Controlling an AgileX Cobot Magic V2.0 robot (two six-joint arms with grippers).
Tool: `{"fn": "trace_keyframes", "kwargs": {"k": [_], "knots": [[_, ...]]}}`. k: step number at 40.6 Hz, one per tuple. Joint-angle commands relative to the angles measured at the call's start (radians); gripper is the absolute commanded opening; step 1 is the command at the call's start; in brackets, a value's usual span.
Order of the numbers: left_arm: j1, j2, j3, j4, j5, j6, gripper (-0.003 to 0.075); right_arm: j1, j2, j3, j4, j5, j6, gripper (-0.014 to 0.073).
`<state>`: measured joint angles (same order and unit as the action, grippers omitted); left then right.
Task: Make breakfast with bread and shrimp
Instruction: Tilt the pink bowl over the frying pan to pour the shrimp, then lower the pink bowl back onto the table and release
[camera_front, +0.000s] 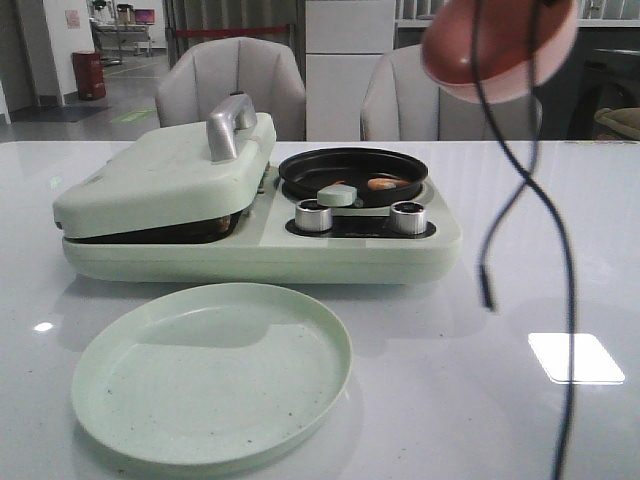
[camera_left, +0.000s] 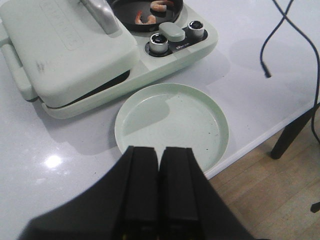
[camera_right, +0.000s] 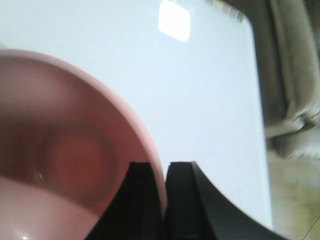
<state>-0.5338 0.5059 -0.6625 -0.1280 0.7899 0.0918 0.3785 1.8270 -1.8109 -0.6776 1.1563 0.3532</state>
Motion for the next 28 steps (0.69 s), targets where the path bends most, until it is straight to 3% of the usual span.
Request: {"fn": "trace_keyframes", "kwargs": {"k": [1,19,23,28], "knots": [[-0.004,0.005,-0.026,-0.015,-0.072,-0.01,0.0101,-0.103,-0.13,0.097,0.162,-0.074,-0.057,0.0045],[-0.004,0.005,-0.026,-0.015,-0.072,-0.01,0.0101,-0.479,-0.236,0.683,0.853,-0.339,-0.446,0.0045],[-0.004,0.005,-0.026,-0.015,-0.072,-0.01,0.0101,-0.497,-0.236,0.754,0.938,-0.418,-0.52,0.0045],[-0.004,0.005,-0.026,-0.015,-0.072,-0.01,0.0101,-0.496,-0.234,0.8,0.943,-0.487,-0.53,0.0045]]}}
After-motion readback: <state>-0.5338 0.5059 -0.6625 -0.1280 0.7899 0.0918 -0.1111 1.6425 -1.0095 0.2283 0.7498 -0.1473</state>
